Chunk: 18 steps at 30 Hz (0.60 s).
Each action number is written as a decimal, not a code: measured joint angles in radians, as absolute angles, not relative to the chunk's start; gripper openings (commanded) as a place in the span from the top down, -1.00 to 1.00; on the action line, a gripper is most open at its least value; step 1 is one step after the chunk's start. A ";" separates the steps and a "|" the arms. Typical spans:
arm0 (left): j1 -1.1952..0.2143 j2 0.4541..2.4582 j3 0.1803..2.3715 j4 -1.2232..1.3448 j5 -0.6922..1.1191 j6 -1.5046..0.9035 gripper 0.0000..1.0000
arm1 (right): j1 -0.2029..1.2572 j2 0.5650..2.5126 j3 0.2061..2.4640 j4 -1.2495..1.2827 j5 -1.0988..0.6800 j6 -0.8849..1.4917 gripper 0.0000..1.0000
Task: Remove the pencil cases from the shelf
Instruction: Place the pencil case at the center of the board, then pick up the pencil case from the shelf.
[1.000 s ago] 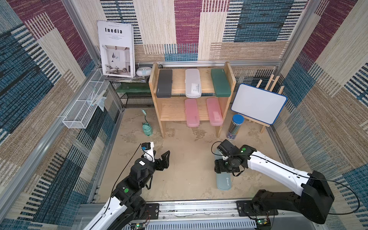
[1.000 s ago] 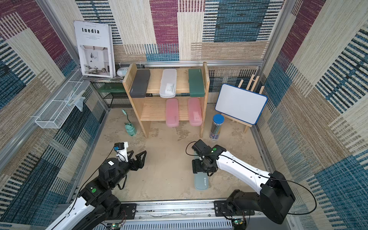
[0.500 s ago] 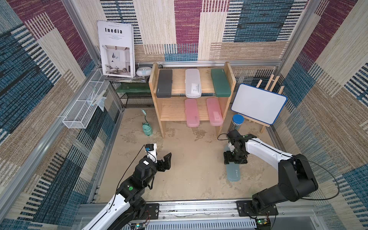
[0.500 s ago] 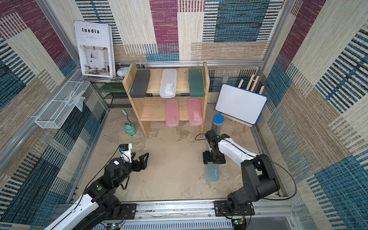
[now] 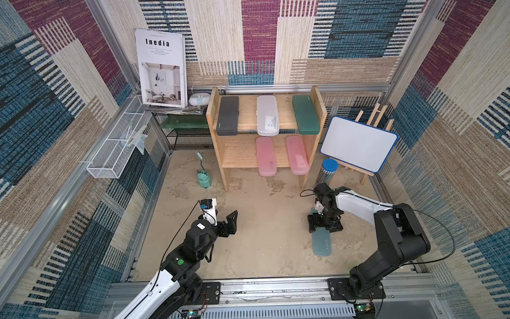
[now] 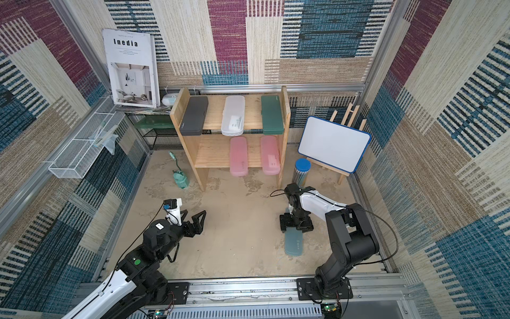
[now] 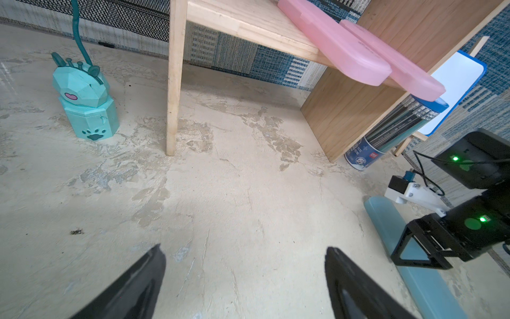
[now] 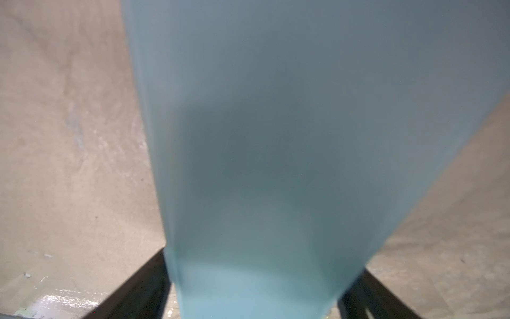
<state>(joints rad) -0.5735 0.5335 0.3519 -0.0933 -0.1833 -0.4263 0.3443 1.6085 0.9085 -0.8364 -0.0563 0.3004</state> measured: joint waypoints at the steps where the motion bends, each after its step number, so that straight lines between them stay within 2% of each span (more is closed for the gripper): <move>1: -0.574 0.545 0.357 -0.094 -0.183 -0.427 -0.92 | 0.344 1.599 0.910 -0.836 -0.052 0.302 -0.98; 8: -0.574 0.710 0.472 -0.036 -0.091 -0.526 -0.98 | 0.342 1.387 1.023 -0.860 0.026 0.321 -0.98; 15: -0.574 1.044 0.665 0.164 0.085 -0.733 -0.98 | 0.342 1.032 0.952 -0.720 0.028 0.373 -0.98; 18: -0.572 1.186 0.720 0.267 0.129 -0.833 -0.99 | 0.342 0.953 0.954 -0.677 0.026 0.380 -0.98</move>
<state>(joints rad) -0.5716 1.1858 0.7200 0.2668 0.1287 -0.8326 0.3420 0.9531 0.9543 -0.6773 0.0257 0.3798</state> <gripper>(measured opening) 0.992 0.992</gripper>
